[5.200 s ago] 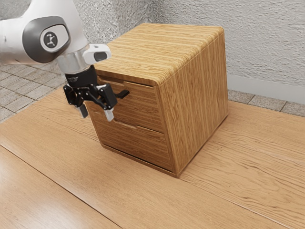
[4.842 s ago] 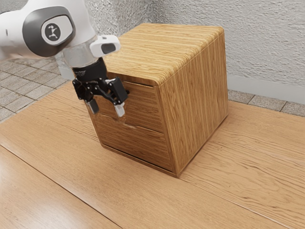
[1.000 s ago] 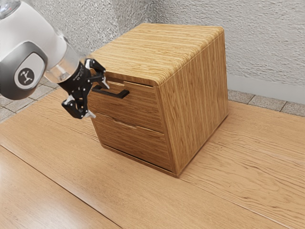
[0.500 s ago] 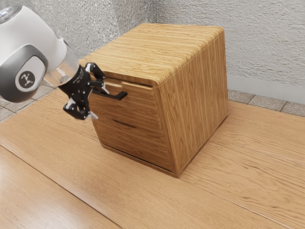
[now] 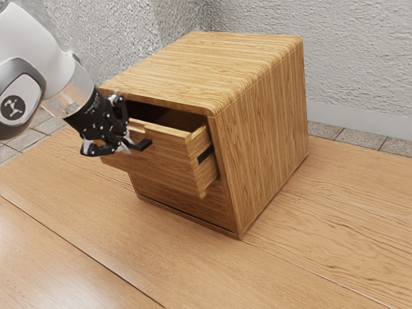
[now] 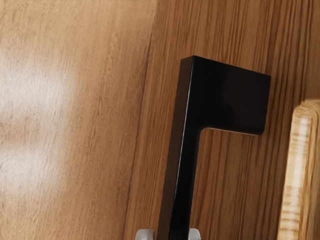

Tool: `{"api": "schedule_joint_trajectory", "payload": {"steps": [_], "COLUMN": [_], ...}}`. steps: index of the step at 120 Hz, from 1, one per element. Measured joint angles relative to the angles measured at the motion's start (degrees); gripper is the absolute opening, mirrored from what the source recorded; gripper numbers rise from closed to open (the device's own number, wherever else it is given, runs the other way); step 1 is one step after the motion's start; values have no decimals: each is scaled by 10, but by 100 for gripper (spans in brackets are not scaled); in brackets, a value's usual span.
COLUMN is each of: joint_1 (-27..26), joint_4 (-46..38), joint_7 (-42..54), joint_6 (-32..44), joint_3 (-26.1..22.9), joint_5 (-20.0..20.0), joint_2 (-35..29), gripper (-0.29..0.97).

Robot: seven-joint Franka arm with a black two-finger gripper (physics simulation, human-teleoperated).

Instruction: Pull the drawer handle with one arm to open the drawer

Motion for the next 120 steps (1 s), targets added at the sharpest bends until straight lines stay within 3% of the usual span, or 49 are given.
{"api": "schedule_joint_trajectory", "payload": {"steps": [67, 120], "joint_1": [8, 47], "joint_4": [-89, -145], "joint_7": [-14, -24], "joint_6": [-13, -37], "joint_3": [-17, -21], "joint_5": [-2, -2], "joint_2": [-104, -180], "gripper": [-8, -8]}}
